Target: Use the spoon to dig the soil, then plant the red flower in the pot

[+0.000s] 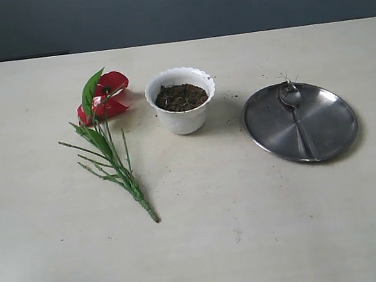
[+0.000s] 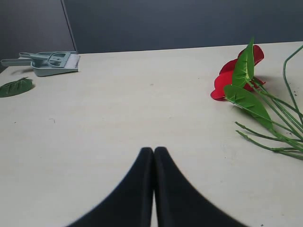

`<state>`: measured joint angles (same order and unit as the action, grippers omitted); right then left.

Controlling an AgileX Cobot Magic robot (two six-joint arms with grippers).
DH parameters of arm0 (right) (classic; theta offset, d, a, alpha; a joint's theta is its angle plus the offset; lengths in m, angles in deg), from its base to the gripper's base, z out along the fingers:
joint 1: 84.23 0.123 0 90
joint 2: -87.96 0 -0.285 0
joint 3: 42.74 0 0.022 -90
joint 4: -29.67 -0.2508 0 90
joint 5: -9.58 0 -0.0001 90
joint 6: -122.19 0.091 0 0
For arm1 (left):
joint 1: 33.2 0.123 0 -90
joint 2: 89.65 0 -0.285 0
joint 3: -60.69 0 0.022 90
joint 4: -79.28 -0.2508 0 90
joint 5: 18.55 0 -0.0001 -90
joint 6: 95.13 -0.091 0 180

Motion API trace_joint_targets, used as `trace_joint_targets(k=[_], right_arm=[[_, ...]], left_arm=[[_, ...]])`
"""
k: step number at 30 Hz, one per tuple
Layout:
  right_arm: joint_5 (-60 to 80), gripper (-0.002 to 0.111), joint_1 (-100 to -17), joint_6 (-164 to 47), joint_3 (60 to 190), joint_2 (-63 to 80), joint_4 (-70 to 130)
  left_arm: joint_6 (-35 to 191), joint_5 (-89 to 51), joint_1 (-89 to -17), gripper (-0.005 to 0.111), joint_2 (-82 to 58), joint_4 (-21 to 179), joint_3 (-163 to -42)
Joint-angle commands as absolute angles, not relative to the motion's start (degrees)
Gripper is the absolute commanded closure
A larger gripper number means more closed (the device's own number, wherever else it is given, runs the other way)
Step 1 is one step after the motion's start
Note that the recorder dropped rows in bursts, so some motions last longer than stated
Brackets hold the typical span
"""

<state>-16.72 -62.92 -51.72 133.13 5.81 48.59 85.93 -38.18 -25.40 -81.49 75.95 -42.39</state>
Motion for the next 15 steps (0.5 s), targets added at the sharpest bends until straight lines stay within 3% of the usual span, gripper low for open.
trace_joint_targets(k=[1, 15], right_arm=[[-17.79, 0.108, -64.75, -51.87, 132.86, 9.07, 49.53], [-13.73, 0.108, -77.72, -51.77, 114.93, 29.07, 48.3]], left_arm=[[85.97, -37.84, -25.42, 0.106, -81.86, 75.57, -42.09], [85.97, -37.84, -25.42, 0.106, -81.86, 75.57, -42.09]])
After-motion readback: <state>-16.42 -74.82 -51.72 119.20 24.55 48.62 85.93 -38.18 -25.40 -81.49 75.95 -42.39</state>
